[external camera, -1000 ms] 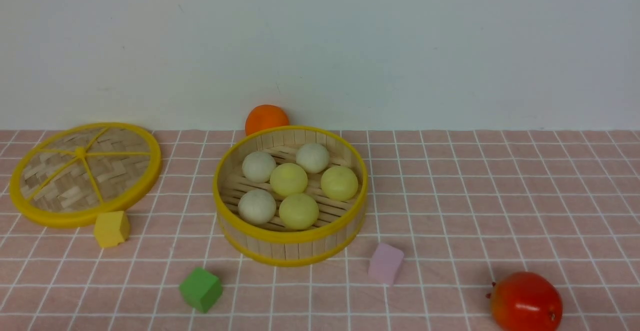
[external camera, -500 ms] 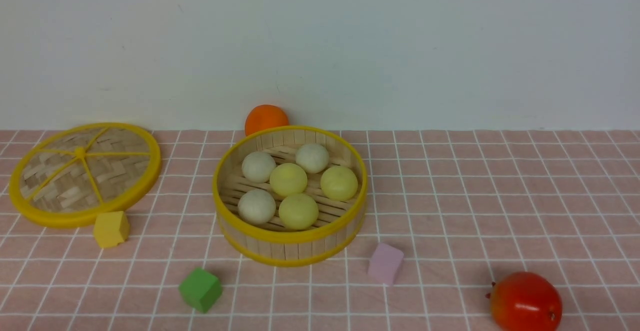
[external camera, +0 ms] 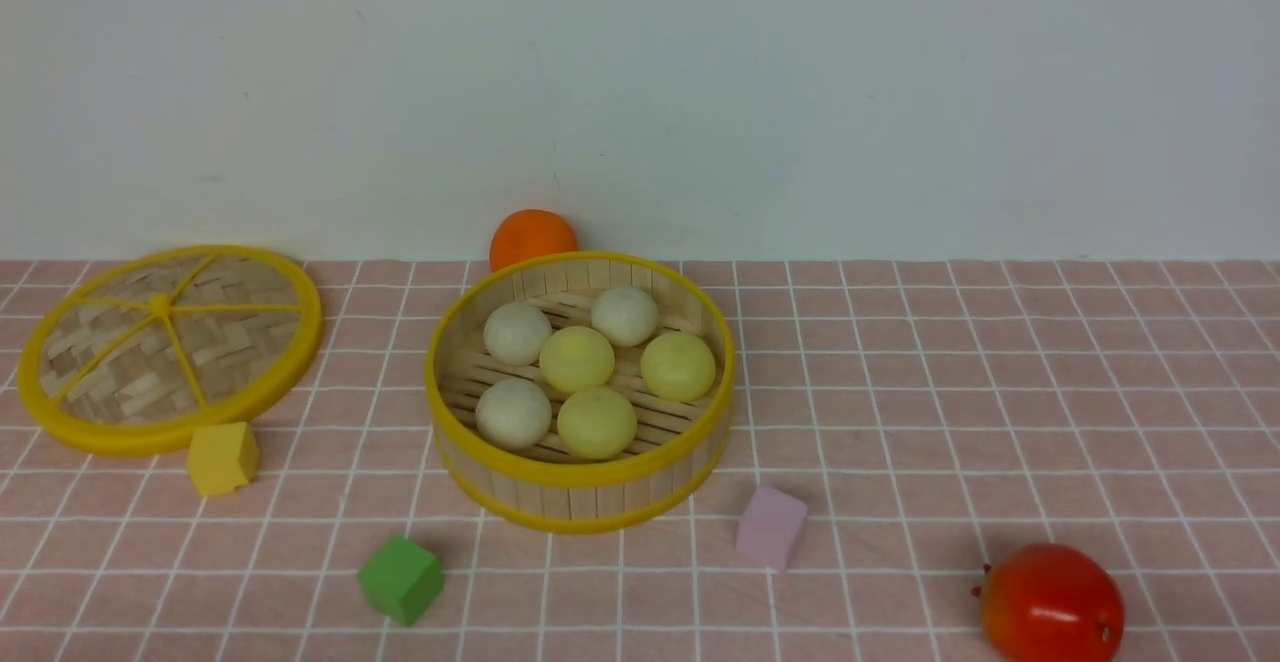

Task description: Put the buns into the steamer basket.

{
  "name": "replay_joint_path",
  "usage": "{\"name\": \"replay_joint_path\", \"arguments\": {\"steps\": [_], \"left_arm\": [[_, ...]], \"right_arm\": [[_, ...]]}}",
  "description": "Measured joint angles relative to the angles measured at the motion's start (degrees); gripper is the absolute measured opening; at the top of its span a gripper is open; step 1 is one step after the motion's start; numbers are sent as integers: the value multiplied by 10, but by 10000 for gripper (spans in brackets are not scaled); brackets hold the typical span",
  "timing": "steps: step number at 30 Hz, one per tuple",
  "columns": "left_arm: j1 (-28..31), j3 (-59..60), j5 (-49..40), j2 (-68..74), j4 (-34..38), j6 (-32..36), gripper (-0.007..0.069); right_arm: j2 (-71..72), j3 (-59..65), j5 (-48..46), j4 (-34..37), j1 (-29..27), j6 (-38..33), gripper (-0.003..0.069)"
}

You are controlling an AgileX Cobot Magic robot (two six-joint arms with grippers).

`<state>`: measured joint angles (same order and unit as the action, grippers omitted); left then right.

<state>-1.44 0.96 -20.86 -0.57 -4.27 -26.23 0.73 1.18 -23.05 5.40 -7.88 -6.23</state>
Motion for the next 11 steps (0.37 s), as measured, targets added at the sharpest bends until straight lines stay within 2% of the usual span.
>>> {"name": "replay_joint_path", "arguments": {"steps": [11], "left_arm": [[0,0,0,0,0,0,55]], "right_arm": [[0,0,0,0,0,0,138]]}}
